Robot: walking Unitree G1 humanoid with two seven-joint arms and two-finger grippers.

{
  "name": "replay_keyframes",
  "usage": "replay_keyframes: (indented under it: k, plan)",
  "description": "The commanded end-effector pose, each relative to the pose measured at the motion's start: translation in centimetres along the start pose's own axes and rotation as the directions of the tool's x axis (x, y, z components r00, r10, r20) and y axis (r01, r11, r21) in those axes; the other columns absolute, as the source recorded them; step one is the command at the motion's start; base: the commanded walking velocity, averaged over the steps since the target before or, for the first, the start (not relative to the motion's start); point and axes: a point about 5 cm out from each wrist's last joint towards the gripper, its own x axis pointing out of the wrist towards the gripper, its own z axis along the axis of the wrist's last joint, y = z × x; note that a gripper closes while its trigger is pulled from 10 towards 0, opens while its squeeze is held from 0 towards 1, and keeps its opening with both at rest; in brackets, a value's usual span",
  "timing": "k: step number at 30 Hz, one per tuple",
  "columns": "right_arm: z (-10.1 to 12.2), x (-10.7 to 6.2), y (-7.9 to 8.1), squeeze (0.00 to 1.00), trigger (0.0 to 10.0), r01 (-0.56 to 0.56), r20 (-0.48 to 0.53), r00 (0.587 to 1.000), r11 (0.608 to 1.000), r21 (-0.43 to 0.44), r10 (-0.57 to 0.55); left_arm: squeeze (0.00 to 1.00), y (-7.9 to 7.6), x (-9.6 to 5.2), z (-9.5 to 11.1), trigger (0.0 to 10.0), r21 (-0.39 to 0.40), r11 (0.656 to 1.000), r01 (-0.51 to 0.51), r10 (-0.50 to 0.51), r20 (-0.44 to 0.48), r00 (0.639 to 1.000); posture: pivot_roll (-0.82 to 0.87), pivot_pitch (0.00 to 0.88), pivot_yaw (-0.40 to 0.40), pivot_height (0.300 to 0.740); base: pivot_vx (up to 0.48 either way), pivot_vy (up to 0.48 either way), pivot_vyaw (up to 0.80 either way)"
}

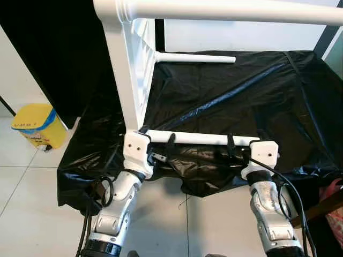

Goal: Building children table

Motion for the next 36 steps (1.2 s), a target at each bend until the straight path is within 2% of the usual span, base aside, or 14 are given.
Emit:
replay_keyframes:
  k: [1, 9, 22, 31, 36]
  plan:
    - [-0.08, 0.04, 0.32, 0.00, 10.0, -0.019, -0.001, 1.000, 1.000, -0.003, 0.019, 0.00, 0.04, -0.20, -0.28, 10.0, -0.002, 1.000, -0.004, 0.004, -0.008, 1.000, -0.09, 0.003, -0.008, 0.740, 0.000, -0.315, 0.00]
    - [-0.07, 0.11, 0.30, 0.00, 10.0, -0.036, -0.002, 0.999, 0.999, -0.010, 0.036, 0.00, -0.05, -0.28, -0.38, 10.0, -0.002, 1.000, -0.018, 0.018, -0.011, 1.000, -0.09, 0.002, -0.012, 0.740, 0.000, 0.000, 0.00]
    - [0.12, 0.13, 0.48, 0.00, 10.0, -0.055, 0.007, 0.998, 0.998, -0.021, 0.055, 0.00, 0.39, -0.30, -0.41, 10.0, -0.072, 0.996, -0.058, 0.057, -0.015, 0.998, -0.09, 0.011, -0.013, 0.740, 0.000, 0.000, 0.00]
    - [0.12, 0.11, 0.55, 0.00, 10.0, -0.058, 0.007, 0.998, 0.998, -0.024, 0.058, 0.00, 0.70, -0.36, -0.34, 10.0, -0.084, 0.994, -0.069, 0.068, -0.018, 0.998, -0.09, 0.018, -0.009, 0.740, 0.000, 0.000, 0.00]
    - [0.10, 0.05, 0.66, 0.00, 10.0, -0.054, 0.007, 0.998, 0.998, -0.024, 0.055, 0.00, 0.68, -0.40, -0.33, 10.0, -0.083, 0.994, -0.065, 0.063, -0.022, 0.998, -0.09, 0.023, 0.000, 0.740, 0.000, 0.351, 0.00]
